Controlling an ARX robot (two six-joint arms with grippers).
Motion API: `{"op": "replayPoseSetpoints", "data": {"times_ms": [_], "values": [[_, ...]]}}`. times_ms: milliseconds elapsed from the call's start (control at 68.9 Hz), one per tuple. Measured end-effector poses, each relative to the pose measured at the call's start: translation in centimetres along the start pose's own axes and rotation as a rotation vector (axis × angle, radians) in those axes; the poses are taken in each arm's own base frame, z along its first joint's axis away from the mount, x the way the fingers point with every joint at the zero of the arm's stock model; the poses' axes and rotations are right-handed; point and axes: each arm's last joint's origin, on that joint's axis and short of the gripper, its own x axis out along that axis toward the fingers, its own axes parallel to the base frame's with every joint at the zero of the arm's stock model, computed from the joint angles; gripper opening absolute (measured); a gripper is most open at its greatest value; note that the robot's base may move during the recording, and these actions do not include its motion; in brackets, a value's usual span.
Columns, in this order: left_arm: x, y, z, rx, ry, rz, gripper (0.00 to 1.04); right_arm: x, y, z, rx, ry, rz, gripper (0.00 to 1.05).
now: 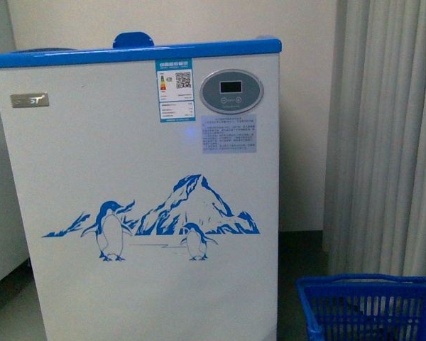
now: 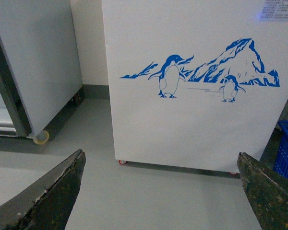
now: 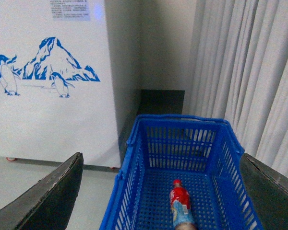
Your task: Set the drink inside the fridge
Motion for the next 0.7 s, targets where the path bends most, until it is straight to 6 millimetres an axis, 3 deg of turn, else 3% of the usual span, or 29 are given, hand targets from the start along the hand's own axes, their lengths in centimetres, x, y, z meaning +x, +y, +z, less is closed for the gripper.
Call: {"op": "replayPoseSetpoints", "data": {"times_ms": [537,638,696], "values": [[0.0,0.0,0.0,0.0,0.0,0.001,0.97,0.0,0.0,0.0,0.0,0.002,-0.001,0.97],[0.0,0.0,0.0,0.0,0.0,0.0,0.97,0.2,-0.5,-0.3,0.004,0.405,-0.191,0.97],[0.0,0.0,0.0,0.0,0.0,0.0,0.97,1.2,-1.6,-1.7,-0.009,0.651,-0.26,0.97]]}}
